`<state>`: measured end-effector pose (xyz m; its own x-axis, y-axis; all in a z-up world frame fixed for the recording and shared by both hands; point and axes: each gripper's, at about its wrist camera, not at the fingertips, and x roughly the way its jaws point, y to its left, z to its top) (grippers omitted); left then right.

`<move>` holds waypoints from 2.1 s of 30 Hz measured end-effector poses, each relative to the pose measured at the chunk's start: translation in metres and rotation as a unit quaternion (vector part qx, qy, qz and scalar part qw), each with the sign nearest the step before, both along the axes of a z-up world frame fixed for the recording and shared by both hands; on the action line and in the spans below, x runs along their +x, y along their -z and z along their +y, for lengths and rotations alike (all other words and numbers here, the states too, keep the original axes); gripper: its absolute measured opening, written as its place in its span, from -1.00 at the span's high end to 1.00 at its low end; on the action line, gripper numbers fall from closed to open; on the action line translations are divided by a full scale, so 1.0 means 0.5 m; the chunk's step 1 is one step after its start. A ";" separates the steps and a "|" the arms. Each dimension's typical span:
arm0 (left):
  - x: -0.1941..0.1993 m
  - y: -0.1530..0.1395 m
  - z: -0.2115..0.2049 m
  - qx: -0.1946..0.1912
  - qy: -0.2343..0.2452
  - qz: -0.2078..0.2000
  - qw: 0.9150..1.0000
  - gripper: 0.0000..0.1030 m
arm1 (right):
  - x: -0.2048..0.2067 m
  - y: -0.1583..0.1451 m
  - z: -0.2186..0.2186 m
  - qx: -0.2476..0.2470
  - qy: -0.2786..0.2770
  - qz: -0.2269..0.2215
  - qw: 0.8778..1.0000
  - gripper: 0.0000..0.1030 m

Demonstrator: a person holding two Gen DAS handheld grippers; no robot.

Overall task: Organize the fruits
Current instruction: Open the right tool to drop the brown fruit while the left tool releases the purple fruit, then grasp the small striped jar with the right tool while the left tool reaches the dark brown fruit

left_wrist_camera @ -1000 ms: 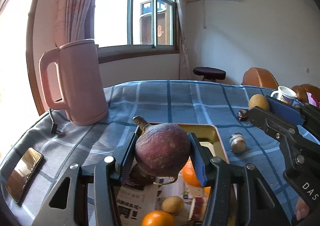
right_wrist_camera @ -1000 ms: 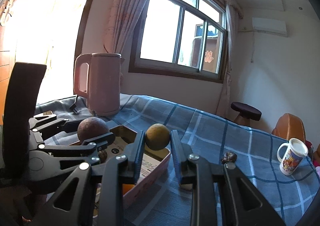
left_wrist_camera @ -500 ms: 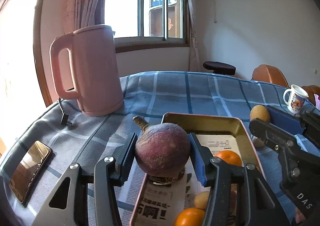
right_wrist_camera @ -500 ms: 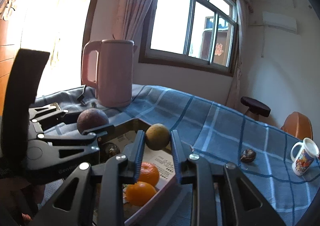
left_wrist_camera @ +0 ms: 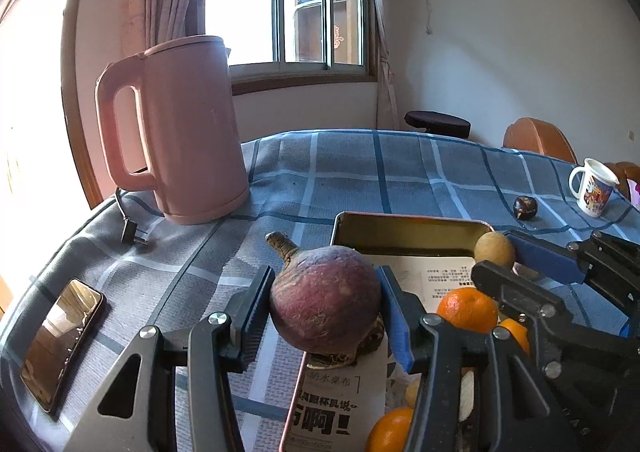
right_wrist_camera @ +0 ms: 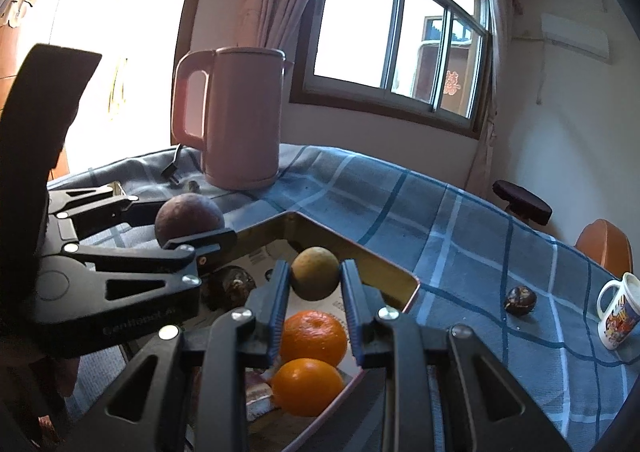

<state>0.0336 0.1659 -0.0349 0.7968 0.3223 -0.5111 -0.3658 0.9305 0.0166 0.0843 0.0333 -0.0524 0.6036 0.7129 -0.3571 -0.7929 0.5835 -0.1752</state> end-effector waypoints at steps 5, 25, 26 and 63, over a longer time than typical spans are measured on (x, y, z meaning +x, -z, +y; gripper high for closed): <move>0.000 0.000 -0.001 0.005 0.004 0.001 1.000 -0.04 | 0.001 0.003 0.011 -0.013 -0.006 0.004 1.000 0.44; -0.028 -0.029 -0.008 0.003 -0.001 -0.036 0.999 -0.63 | 0.011 -0.014 -0.043 0.017 -0.005 0.022 1.000 -0.37; -0.027 -0.030 -0.013 0.003 0.001 -0.038 0.999 -0.63 | 0.010 -0.017 -0.052 0.016 -0.002 0.017 1.000 -0.40; 0.125 -0.097 -0.194 0.029 0.074 -0.022 0.997 -0.64 | 0.268 0.034 -0.172 -0.037 0.121 0.173 0.977 0.12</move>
<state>0.0961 0.0688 0.0136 0.8593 0.2276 -0.4581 -0.2265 0.9723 0.0582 0.2184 -0.0529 -0.0694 0.5850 0.5296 -0.6142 -0.6531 0.7566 0.0303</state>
